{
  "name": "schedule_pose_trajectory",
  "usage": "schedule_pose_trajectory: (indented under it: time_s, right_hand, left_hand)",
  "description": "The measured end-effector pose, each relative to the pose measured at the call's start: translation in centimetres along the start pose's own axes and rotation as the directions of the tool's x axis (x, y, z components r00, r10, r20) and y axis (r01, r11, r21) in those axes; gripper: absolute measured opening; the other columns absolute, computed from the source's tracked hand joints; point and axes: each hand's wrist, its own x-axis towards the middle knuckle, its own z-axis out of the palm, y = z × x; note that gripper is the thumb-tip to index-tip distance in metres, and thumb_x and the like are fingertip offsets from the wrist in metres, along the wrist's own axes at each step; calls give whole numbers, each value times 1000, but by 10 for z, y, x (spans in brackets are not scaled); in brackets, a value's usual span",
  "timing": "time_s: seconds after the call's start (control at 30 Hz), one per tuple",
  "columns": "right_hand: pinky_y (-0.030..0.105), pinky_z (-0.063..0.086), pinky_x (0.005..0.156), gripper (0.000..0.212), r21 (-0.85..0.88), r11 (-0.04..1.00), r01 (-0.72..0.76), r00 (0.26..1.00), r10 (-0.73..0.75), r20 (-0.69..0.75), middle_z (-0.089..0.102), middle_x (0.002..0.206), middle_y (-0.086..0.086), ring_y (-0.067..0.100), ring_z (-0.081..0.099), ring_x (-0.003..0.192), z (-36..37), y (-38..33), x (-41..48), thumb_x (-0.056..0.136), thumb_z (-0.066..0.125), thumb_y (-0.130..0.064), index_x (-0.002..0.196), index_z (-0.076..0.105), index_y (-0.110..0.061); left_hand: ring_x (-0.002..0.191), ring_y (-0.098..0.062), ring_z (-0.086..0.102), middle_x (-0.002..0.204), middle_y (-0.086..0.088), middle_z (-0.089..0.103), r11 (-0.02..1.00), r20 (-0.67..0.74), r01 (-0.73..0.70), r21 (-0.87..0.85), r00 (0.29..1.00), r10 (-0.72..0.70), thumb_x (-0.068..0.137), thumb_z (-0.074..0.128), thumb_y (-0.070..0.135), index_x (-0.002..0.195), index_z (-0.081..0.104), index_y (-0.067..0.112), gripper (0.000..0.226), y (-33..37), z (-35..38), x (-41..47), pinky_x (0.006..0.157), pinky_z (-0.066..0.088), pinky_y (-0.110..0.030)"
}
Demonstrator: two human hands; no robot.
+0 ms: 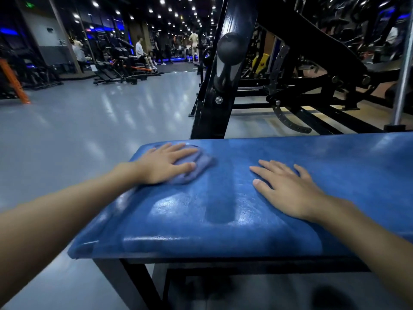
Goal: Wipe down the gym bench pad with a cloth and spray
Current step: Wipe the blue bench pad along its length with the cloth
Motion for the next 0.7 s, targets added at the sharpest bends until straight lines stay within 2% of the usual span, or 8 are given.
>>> schedule_pose_trajectory:
  time_s: [0.1,0.23,0.37,0.5,0.57,0.7]
  right_hand:
    - [47,-4,120,52,-16,1000,-2,1000,2,-11,6,163,-15,6,0,149,0,1,-1,101,16,-51,152,18,-44]
    - [48,-3,120,52,-32,999,1,1000,-1,-6,7,164,-14,7,1,149,1,0,0,101,15,-51,152,17,-43]
    - [49,-1,120,51,-29,1000,-4,1000,3,-17,9,163,-13,7,3,149,1,0,1,101,16,-50,151,18,-43]
    - [49,1,120,51,-19,1000,-6,1000,5,-31,13,163,-14,6,6,149,-1,-1,-1,100,19,-50,151,23,-43]
    - [50,1,119,51,-27,1000,-13,1000,12,-28,14,163,-13,7,7,149,-2,-3,-3,101,20,-50,151,24,-42]
    - [56,-1,118,48,-81,997,-4,1000,2,-31,18,162,-11,12,6,150,-8,-12,-5,102,22,-47,148,33,-37]
  left_hand:
    - [147,-22,23,163,6,21,987,-27,161,0,987,-161,67,10,88,147,15,60,85,-33,0,2,120,15,-48]
    - [148,-26,19,164,9,15,980,-18,194,50,981,-193,66,5,86,147,11,62,84,-12,4,-8,117,18,-54]
    - [152,-23,6,166,9,6,997,36,-6,80,999,3,69,3,82,147,6,61,81,49,5,-45,118,11,-55]
    - [152,-24,1,166,11,0,961,32,-253,110,968,251,78,8,80,146,-2,62,71,98,14,-85,118,8,-55]
    - [152,-23,0,166,13,-1,959,27,-269,94,963,267,80,12,79,145,-3,64,68,97,13,-90,120,7,-52]
    - [153,-20,0,166,14,0,982,52,-179,57,983,176,76,13,83,142,-2,68,69,62,6,-85,122,5,-46]
